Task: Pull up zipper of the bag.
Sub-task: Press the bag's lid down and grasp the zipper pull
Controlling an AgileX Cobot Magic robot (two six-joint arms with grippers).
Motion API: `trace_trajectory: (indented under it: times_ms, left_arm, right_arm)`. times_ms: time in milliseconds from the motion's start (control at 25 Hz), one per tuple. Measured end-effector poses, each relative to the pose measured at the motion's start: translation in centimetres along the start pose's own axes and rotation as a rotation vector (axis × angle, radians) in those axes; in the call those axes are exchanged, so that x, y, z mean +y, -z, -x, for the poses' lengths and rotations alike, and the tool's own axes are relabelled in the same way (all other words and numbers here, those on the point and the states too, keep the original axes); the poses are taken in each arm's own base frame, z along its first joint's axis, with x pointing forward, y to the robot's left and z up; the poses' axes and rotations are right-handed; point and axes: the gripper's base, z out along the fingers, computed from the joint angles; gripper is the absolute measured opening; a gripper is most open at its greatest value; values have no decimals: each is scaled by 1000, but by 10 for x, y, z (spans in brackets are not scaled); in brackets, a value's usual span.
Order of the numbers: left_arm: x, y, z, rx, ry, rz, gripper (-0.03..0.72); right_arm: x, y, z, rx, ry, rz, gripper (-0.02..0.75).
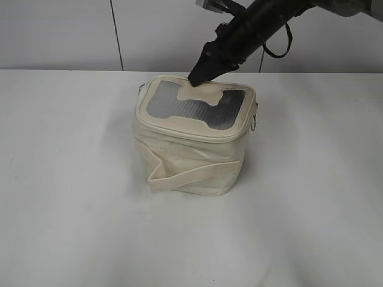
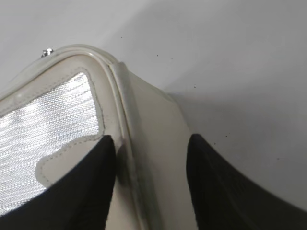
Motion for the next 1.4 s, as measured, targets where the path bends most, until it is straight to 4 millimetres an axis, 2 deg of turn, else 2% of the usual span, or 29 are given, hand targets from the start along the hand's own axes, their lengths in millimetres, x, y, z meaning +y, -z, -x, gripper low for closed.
trace_trajectory:
  times_ms: [120, 160, 360, 440, 520, 600, 720, 840, 960, 1000, 1160, 1280, 1400]
  left_arm:
    - [0, 0, 0, -1, 0, 0, 230]
    - [0, 0, 0, 0, 0, 0, 230]
    - [-4, -7, 17, -11, 29, -45, 230]
    - [-9, -18, 34, -19, 53, -102, 239]
    - [-15, -38, 53, -25, 67, -168, 245]
    - [-20, -66, 74, -51, 24, -226, 248]
    - [-30, -124, 96, 18, -23, -339, 256]
    - [-42, -201, 102, 161, -105, -491, 307]
    - [-47, -259, 107, 212, -134, -621, 360]
    - [-46, -284, 105, 235, -130, -647, 376]
    - [-42, -345, 99, 248, -223, -739, 392]
    - [-43, -377, 89, 233, -335, -781, 395]
    - [-46, -397, 73, 239, -397, -819, 395]
  right_arm:
    - [0, -2, -2, 2, -5, 12, 122]
    - [1, -1, -2, 3, 0, 14, 71]
    - [1, -1, -2, 2, 8, 19, 54]
    - [1, -1, -1, 1, 12, 20, 54]
    - [1, -1, -2, 0, 11, 22, 54]
    - [2, -1, -1, -3, 12, 25, 54]
    - [2, -2, -1, -8, 8, 31, 54]
    - [2, -2, -1, -8, 7, 34, 54]
    - [2, -2, -1, -9, 5, 36, 54]
    - [2, -2, -1, -9, 5, 36, 54]
    - [2, -2, -1, -9, 6, 37, 52]
    - [2, -2, -1, -10, 6, 37, 52]
    - [3, -2, -1, -11, 6, 39, 50]
